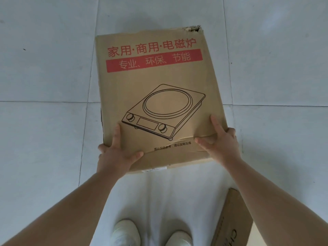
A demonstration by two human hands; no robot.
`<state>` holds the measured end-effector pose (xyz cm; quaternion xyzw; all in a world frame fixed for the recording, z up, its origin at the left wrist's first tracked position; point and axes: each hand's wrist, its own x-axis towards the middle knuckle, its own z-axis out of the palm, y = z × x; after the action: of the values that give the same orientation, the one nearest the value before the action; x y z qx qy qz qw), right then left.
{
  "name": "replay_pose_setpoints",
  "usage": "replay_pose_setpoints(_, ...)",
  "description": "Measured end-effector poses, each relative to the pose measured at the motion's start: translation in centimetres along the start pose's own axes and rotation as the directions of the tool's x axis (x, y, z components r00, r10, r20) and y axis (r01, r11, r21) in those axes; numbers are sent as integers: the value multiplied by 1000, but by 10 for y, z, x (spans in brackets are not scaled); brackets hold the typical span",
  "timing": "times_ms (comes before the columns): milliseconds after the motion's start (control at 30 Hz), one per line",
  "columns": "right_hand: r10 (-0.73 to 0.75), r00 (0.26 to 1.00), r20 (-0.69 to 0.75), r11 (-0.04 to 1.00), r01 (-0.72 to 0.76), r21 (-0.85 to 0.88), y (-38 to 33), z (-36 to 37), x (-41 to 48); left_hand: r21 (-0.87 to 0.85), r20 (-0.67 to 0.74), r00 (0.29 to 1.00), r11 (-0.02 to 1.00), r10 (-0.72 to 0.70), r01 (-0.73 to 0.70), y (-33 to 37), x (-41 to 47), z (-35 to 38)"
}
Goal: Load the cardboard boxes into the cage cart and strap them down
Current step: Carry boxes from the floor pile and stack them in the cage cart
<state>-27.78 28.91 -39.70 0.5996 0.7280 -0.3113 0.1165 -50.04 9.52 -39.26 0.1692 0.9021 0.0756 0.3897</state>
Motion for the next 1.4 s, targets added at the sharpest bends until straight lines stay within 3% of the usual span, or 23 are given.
replay_pose_setpoints(100,1,998,-66,1000,0,19,-11,-4,-18,66,-50,999,998,19,-16,-3,-11,-12)
replay_pose_setpoints(367,-6,987,-159,1000,1,-27,-80,-83,-94,-14,-156,988,1000,22,-24,10,-83,-113)
replay_pose_setpoints(767,-349,918,-188,936,333,-113,-251,-286,-277,-256,-390,914,967,-108,5,2,-306,-336)
replay_pose_setpoints(1033,-584,789,-189,812,571,-126,-341,-389,-453,-388,-536,799,920,-272,53,-39,-515,-458)
replay_pose_setpoints(1400,-864,493,-102,503,849,-159,-429,-413,-673,-585,-613,560,797,-557,152,-156,-738,-503)
